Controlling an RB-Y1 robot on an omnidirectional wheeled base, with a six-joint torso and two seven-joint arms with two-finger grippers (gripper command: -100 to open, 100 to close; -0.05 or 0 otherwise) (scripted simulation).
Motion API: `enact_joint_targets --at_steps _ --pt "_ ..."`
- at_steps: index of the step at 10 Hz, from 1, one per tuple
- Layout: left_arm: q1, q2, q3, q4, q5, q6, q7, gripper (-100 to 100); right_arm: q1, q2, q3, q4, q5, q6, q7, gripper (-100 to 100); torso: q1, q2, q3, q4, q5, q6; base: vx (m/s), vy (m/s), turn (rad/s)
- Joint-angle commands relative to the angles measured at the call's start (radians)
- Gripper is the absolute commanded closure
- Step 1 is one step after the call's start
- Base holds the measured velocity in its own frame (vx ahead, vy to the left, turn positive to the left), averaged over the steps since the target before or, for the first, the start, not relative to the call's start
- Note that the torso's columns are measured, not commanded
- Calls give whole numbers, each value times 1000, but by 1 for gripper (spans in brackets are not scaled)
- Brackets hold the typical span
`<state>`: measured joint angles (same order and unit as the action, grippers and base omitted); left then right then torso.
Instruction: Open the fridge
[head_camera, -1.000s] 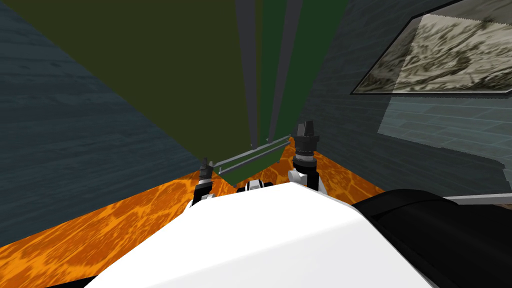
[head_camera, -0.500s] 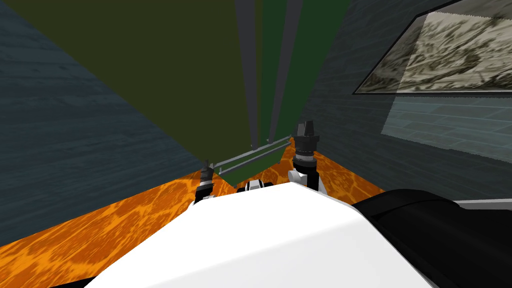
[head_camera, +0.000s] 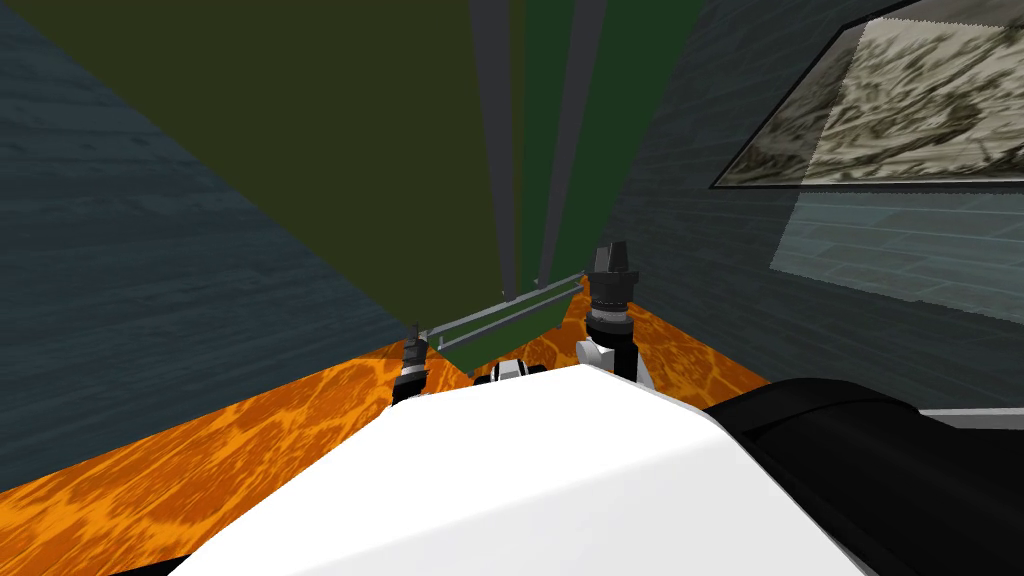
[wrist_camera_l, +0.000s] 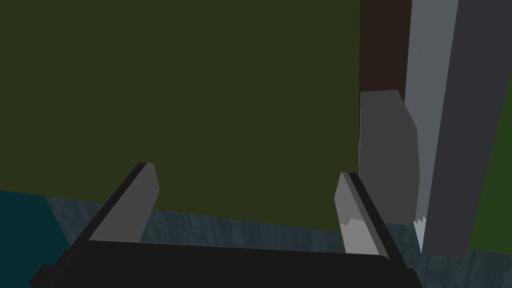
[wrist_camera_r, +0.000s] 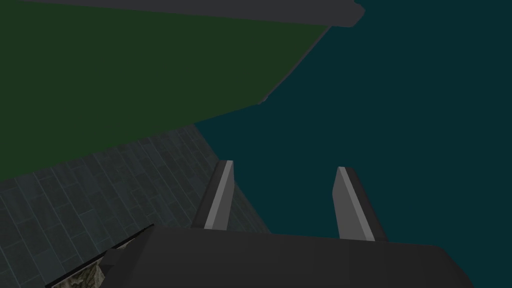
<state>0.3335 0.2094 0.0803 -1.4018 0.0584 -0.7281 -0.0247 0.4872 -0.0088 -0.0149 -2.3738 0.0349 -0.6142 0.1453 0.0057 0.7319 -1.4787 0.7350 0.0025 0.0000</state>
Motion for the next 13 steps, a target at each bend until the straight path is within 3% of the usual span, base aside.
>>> enact_joint_targets --at_steps 1,4,13 --pt "-8 -4 7 62 -2 -22 -1 -100 0 0 0 0 0 0 0 0 3 -3 -1 -3 3 -1 20 -6 -2" --pt "-27 -12 16 143 -6 -63 1 -100 0 0 0 0 0 0 0 0 9 -7 -3 -7 7 -2 22 -9 23" --pt "-54 -32 28 267 -12 -122 3 -100 0 0 0 0 0 0 0 0 6 0 1 -9 9 -4 15 0 14"
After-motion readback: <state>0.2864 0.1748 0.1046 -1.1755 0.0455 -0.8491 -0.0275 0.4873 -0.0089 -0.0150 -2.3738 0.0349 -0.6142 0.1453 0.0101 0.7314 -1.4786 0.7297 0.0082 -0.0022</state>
